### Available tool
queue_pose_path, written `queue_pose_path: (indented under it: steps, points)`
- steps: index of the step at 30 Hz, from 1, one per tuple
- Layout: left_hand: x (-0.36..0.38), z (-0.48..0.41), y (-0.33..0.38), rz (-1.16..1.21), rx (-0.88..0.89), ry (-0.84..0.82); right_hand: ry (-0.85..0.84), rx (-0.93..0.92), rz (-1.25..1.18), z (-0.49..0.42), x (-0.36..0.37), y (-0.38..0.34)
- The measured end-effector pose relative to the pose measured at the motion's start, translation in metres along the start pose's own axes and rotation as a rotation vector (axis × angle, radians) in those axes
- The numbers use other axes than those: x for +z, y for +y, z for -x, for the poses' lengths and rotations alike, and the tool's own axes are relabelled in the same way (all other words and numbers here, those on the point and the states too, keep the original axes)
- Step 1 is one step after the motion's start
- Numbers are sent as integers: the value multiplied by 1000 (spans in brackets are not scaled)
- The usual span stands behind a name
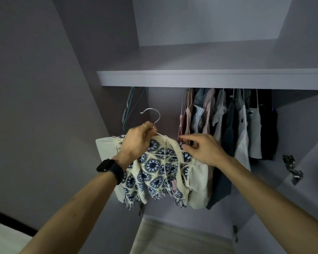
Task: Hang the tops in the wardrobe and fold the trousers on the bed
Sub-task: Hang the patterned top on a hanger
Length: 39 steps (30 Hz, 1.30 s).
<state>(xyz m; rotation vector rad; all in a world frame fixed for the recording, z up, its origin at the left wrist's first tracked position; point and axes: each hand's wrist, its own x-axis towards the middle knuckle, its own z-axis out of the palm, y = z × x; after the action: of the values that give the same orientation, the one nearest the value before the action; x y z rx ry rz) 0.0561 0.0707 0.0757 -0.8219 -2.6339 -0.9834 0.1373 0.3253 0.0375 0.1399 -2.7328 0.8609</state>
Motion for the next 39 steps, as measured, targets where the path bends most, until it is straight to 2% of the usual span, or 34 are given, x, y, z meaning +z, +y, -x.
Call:
queue_pose_path:
  steps: [3,7,14,19,23,29,34,37,39]
  points:
    - [12,3,1,3,-4,-8,-34,-98,26,-8,9,-13]
    - [30,9,1,-1,-3,-41,-139,-103,66,-13,20,-23]
    - [52,13,-5,-28,-80,-15,-108,-6,83,-7,34,-33]
    - [60,13,-12,-10,-61,0,-58,16,204,-7,45,-33]
    - [61,12,-17,5,-40,17,-39,18,193,-14,53,-39]
    - [55,12,-38,-24,-13,-57,-38,66,195,-19,66,-44]
    - [28,-1,-76,-183,54,-82,1,208,188,-22,79,-45]
    - [-4,-32,-99,-323,129,-2,-2,319,178,-44,79,-53]
    - [-24,-58,-106,-397,151,66,-14,413,80,-64,78,-60]
